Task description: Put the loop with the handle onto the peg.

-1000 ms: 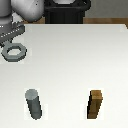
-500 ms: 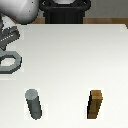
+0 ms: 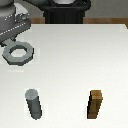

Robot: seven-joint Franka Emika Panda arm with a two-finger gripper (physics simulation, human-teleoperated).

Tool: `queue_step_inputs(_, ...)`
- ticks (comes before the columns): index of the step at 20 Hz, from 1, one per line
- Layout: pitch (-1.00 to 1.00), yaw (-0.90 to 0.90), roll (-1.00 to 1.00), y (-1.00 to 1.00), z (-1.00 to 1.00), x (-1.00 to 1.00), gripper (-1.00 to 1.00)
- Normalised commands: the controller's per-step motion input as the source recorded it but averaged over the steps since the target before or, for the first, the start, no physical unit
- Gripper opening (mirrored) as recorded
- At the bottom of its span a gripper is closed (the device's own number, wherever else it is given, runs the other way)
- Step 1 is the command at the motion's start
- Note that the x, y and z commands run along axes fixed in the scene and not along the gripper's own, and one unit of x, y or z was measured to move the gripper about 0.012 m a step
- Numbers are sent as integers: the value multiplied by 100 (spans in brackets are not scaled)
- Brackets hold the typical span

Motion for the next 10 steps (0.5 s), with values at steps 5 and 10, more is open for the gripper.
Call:
queue_step_inputs(5, 0, 0, 0, 0, 0, 60, -100)
queue_step_inputs(10, 0, 0, 0, 0, 0, 100, -100)
